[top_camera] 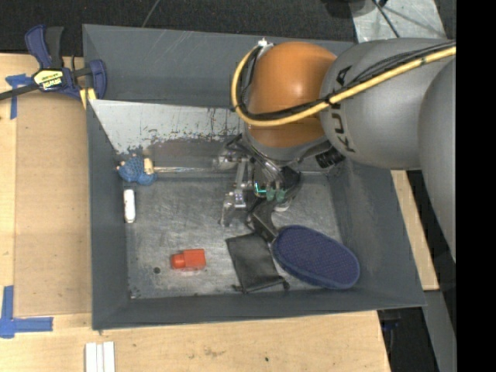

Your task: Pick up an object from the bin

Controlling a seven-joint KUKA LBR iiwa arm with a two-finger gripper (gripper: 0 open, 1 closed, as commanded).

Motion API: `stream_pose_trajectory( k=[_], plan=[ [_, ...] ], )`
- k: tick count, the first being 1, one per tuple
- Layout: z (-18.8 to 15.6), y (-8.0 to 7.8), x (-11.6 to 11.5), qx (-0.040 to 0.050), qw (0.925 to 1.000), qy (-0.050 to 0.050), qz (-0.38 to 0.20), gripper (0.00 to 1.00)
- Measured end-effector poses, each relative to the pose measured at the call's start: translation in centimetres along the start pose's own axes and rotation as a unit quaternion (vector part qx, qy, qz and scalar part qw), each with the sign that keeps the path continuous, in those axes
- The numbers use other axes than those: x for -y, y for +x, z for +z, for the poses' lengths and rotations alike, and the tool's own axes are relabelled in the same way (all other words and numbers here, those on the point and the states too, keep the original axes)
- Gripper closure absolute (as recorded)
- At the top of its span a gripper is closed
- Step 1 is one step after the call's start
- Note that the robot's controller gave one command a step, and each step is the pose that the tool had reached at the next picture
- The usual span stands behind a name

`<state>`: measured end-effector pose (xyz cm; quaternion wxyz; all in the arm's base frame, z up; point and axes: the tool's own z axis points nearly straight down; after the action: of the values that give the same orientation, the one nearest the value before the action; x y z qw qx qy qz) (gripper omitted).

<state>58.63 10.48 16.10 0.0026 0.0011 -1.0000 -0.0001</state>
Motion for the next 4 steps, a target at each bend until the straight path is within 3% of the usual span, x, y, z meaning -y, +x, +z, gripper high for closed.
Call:
stream_pose_trajectory(
  k=[1, 2, 3, 4],
  plan=[
    [7.1, 2.0, 10.9, 0.0115, 0.9985, -0.002, -0.053, 0.0],
    [6.3, -1.1, 15.3, -0.0194, 0.9522, -0.005, -0.305, 0.0],
    [4.9, 6.2, 13.9, 0.0019, 0.8966, 0.001, -0.443, 0.0],
    [8.8, 9.8, 10.1, 0.0055, 0.7791, 0.005, -0.627, 0.0]
  ],
)
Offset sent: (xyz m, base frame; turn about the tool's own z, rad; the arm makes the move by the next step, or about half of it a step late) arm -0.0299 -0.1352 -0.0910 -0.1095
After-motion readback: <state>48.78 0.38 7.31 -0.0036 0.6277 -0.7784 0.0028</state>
